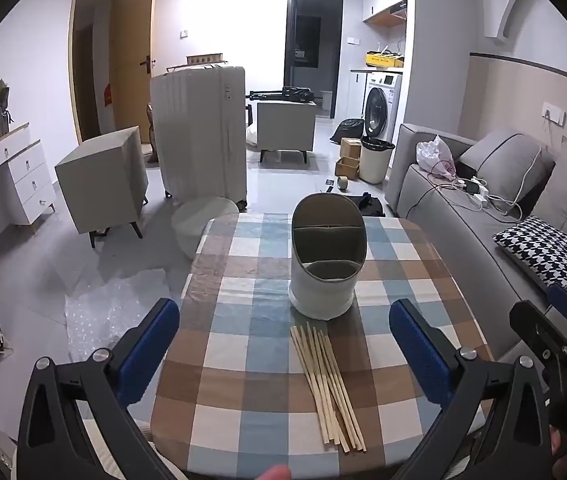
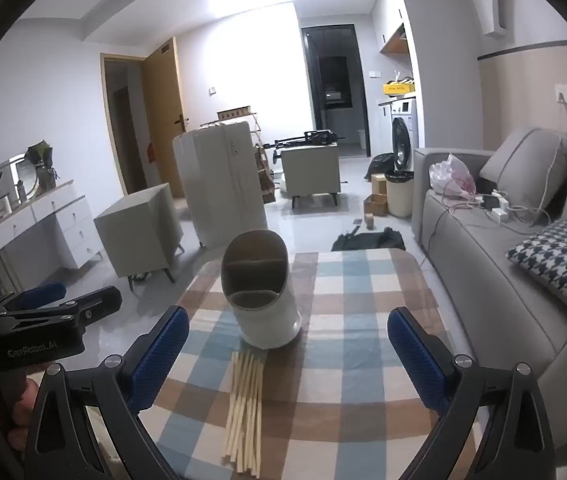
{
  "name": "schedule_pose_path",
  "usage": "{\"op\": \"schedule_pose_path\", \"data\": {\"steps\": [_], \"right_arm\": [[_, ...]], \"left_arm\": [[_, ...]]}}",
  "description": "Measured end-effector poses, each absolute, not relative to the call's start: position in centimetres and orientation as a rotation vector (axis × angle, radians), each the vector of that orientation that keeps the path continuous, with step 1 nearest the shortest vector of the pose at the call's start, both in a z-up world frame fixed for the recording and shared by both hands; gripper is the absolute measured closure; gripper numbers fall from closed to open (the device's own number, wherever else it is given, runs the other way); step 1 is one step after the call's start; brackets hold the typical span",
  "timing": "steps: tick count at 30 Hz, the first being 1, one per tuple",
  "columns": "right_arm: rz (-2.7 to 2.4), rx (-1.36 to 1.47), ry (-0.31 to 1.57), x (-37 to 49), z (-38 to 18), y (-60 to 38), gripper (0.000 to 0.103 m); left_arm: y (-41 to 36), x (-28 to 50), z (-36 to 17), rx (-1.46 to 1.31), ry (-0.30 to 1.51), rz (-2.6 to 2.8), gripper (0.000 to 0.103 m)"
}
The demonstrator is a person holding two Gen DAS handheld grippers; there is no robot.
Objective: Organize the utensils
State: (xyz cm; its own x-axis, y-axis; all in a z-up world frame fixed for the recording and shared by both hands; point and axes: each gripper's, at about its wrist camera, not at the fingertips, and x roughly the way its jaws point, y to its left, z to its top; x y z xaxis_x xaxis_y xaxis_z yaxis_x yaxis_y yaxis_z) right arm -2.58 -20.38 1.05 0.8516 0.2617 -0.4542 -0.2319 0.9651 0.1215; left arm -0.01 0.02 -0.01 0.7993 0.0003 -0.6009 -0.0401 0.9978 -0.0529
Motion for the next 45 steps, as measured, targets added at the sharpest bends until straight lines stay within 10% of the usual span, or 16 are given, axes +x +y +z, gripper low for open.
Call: {"op": "schedule_pose_path", "data": {"steps": [45], "right_arm": [[0.231, 0.065, 0.480, -2.6, 1.5, -20.9, 0.003]], "left_arm": [[0.2, -0.1, 0.1, -0.074, 0.640, 0.014, 0.001]]}}
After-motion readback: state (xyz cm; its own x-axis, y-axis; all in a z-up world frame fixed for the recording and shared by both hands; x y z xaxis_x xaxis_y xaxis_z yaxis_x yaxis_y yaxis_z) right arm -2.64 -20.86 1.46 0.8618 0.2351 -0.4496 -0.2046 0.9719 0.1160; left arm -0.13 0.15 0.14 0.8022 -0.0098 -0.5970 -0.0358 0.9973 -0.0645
